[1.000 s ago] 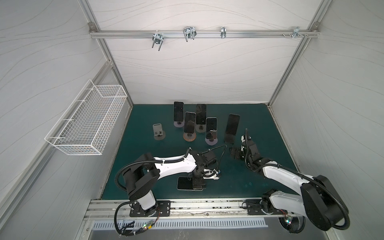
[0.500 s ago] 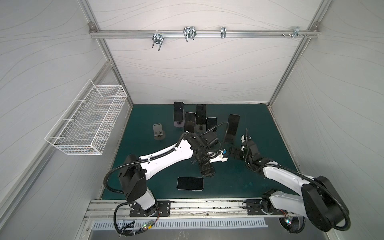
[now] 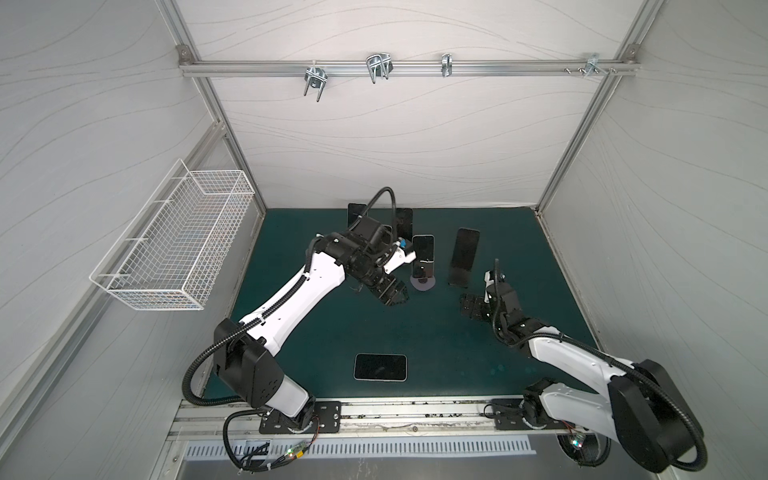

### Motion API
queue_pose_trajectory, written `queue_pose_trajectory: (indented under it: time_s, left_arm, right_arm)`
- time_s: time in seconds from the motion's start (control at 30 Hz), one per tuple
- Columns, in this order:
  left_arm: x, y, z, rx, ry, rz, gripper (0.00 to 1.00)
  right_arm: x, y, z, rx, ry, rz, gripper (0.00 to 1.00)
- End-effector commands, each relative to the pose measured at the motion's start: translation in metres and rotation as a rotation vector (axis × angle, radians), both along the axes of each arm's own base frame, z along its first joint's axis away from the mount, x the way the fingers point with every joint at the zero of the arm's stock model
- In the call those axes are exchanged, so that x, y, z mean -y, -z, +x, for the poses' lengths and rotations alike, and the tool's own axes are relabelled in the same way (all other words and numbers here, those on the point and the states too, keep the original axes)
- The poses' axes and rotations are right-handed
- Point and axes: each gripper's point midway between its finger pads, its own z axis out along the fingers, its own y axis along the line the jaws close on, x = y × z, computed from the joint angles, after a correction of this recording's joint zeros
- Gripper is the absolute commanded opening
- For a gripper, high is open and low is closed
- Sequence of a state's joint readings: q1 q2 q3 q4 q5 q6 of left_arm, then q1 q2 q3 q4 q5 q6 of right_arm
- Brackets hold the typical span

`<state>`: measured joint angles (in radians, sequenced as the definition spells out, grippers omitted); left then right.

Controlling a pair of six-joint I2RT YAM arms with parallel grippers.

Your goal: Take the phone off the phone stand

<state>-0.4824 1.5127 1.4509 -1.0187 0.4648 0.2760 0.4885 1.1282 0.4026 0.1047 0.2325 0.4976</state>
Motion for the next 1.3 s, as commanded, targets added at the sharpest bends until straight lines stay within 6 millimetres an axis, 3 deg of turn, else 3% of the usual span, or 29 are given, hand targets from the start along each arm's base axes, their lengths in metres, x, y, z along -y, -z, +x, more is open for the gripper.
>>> queue_pose_trajectory:
  time_s: [0.0,0.17,0.3,0.5,0.6,0.83,1.07,1.27]
  left_arm:
    - [-0.026,-0.005,0.023,0.007,-0.137,-0.066,0.82]
    - [-0.084,0.015,0.057,0.075,-0.376,-0.069,0.83]
    - [-0.128,0.029,0.071,0.128,-0.514,-0.042,0.84]
    - [-0.191,0.051,0.071,0.157,-0.653,0.038,0.86]
    - [-0.208,0.064,0.066,0.147,-0.680,0.061,0.87]
    - [-0.231,0.099,0.067,0.189,-0.759,0.126,0.99]
    - [-0.239,0.103,0.070,0.239,-0.778,0.103,1.00]
    - [-0.253,0.111,0.073,0.238,-0.837,0.071,1.00]
  right_arm:
    - [0.006,-0.005,0.001,0.026,0.026,0.001,0.99]
    - [0.008,-0.006,0.000,0.030,0.034,0.002,0.99]
    - [0.009,-0.010,0.001,0.025,0.045,-0.006,0.99]
    - [0.014,-0.009,0.008,-0.043,0.093,-0.059,0.99]
    - [0.010,-0.015,0.015,-0.069,0.094,-0.069,0.99]
    - [0.004,-0.057,0.045,-0.086,0.118,-0.137,0.99]
    - [0.002,-0.096,0.072,-0.057,0.133,-0.190,0.99]
    - [0.001,-0.116,0.096,-0.036,0.161,-0.207,0.99]
